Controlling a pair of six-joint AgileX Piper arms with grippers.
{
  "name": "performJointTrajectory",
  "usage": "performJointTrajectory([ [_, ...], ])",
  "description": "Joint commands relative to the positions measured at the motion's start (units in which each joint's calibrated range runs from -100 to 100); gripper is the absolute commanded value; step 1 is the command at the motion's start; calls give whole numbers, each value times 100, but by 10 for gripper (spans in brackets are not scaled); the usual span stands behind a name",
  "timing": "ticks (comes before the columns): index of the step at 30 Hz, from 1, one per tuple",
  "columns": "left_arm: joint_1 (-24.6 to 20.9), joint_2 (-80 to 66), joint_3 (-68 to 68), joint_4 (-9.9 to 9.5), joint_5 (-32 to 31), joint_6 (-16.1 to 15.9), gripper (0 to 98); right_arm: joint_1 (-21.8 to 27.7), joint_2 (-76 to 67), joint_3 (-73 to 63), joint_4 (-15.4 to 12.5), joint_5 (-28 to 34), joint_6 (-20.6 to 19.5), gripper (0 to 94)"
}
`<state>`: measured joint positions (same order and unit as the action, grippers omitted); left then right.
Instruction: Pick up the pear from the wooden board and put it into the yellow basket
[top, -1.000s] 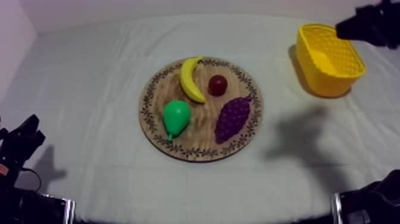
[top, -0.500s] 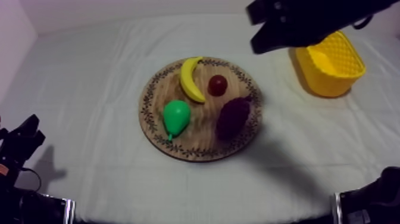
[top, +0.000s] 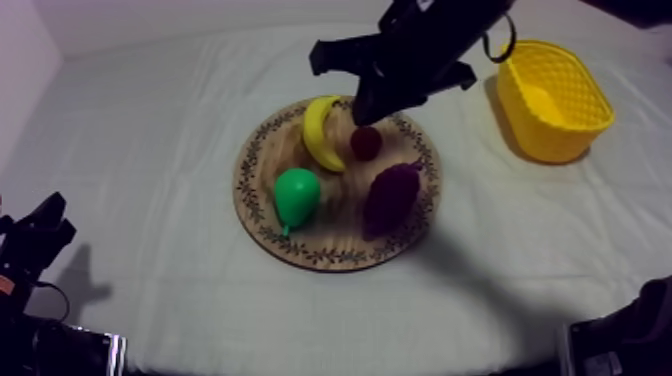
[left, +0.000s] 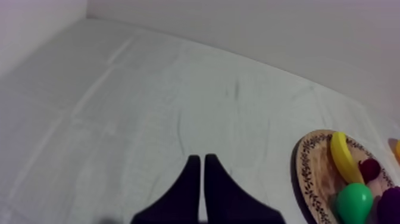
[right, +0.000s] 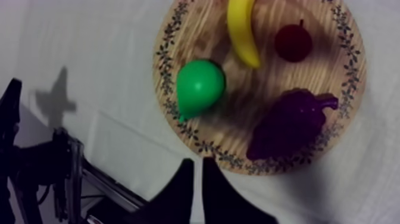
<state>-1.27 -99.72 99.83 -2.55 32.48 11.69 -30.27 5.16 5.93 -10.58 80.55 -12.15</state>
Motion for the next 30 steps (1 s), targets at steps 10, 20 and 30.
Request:
performJointTrajectory([
  [10, 0, -2, -5, -1, 1, 0, 1, 103, 1395, -610, -286, 18, -27, 723],
  [20, 0, -2, -5, -1, 1, 0, 1, 10, 2278, -1118, -493, 67, -29, 852],
  [30, 0, -2, -5, -1, 1, 0, 1, -94, 3209, -1791, -606, 129, -92, 860],
])
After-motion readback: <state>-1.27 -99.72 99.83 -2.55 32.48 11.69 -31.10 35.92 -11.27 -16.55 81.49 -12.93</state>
